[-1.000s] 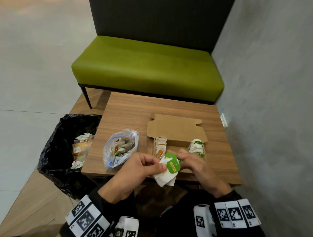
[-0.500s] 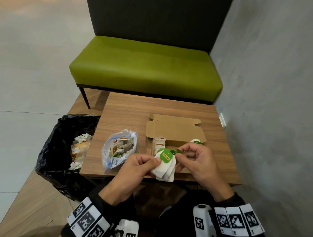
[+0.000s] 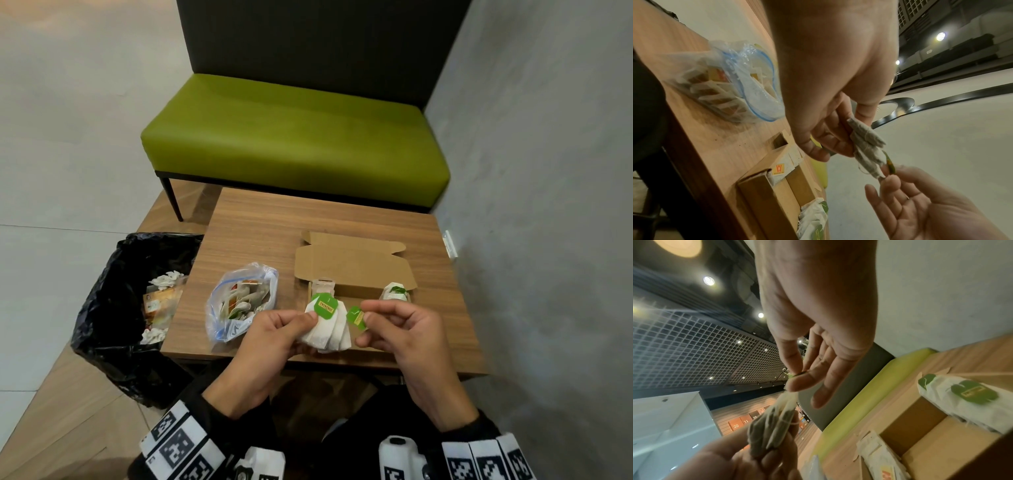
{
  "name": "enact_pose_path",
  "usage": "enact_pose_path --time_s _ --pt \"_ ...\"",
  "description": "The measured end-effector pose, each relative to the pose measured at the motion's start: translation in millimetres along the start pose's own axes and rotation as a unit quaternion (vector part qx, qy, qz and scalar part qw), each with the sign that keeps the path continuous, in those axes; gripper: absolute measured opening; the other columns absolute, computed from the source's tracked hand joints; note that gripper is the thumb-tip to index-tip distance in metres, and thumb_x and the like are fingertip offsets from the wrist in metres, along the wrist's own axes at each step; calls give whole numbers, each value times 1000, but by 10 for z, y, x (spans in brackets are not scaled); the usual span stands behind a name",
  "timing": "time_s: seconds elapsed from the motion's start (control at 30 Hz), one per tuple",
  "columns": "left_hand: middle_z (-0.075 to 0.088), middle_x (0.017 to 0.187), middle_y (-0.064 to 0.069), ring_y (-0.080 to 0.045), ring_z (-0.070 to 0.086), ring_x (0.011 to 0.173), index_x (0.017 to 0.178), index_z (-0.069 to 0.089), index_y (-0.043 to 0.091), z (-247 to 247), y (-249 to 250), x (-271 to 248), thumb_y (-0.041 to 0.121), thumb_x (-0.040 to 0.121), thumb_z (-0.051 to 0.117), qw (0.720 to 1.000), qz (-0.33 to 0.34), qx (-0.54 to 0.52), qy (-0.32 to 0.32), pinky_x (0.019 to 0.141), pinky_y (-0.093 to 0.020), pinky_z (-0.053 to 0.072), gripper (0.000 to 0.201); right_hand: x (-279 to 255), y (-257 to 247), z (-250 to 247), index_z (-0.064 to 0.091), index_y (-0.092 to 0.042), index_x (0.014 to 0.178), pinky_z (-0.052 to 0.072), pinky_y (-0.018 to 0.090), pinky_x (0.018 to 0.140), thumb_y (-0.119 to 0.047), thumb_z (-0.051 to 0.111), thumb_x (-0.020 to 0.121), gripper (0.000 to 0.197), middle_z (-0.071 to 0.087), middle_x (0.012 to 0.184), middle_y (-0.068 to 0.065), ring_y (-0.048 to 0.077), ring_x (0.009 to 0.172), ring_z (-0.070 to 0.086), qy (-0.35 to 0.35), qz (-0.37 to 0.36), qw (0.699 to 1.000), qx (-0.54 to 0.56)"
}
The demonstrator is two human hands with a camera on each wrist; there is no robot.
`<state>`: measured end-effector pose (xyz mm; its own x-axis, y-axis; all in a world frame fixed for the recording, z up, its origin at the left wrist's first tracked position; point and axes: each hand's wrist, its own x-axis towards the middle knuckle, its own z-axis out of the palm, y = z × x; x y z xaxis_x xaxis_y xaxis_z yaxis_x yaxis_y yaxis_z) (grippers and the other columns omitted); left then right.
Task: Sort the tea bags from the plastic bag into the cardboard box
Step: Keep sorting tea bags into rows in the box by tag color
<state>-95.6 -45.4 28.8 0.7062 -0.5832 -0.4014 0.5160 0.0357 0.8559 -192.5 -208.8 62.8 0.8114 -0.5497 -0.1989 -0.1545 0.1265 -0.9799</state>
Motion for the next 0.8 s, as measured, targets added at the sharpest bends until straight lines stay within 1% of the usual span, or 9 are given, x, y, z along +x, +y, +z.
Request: enact_pose_path --time_s 0.07,0.13,0.23,0.33,0.43,0.5,0.6,0.7,0.8 --pt "75 96 -19 -23 66 84 85 78 0 19 5 1 15 92 61 1000 1 -4 6 79 -36 52 24 -13 32 10 72 -5 104 59 31 66 4 70 84 22 72 73 19 25 61 67 -7 17 1000 1" --pt "75 94 -18 -23 65 83 80 78 2 36 17 0 13 93 60 1000 0 -16 12 79 -37 51 25 -16 56 13 72 -7 103 58 30 64 4 72 83 22 73 73 18 24 60 67 1 26 1000 0" --pt "75 91 -17 -20 66 79 78 78 2 39 42 -5 12 93 59 1000 1 -22 14 75 -34 51 26 -8 76 29 73 -4 96 60 34 60 2 73 83 15 74 73 17 23 57 67 14 39 999 1" --pt "75 93 -19 -21 66 82 82 78 1 27 48 -5 13 93 60 1000 -2 -12 7 79 -37 52 24 19 91 51 72 -1 90 60 32 55 -1 74 83 8 74 71 18 22 55 67 26 49 998 -13" --pt "74 95 -20 -23 65 86 86 77 -1 24 35 -9 15 92 61 1000 0 17 1 85 -37 52 23 65 118 79 74 -3 84 57 33 54 -3 75 83 1 73 69 12 18 55 64 61 53 997 -12" --pt "75 96 -19 -22 67 87 86 77 0 41 29 -21 15 92 61 1000 1 27 -6 86 -35 53 23 85 137 111 76 -7 80 57 34 54 -6 76 83 3 72 69 5 12 57 59 87 56 995 -7" --pt "75 96 -18 -21 68 88 87 78 0 64 31 -30 15 93 61 1000 1 29 -9 88 -35 53 23 97 170 174 77 -10 83 58 35 56 -10 76 83 2 70 68 0 9 58 54 104 80 991 1" --pt "75 96 -19 -23 68 89 88 77 0 80 30 -22 15 93 61 999 12 43 -11 89 -36 52 23 101 205 211 76 -8 89 58 33 58 -9 74 85 4 73 74 4 10 59 57 100 107 989 2" --pt "76 95 -16 -21 70 89 90 77 0 74 46 -8 16 94 60 999 13 46 -14 87 -32 55 23 105 213 192 76 -7 90 57 30 59 -10 77 83 8 73 76 2 8 64 62 76 118 990 -15"
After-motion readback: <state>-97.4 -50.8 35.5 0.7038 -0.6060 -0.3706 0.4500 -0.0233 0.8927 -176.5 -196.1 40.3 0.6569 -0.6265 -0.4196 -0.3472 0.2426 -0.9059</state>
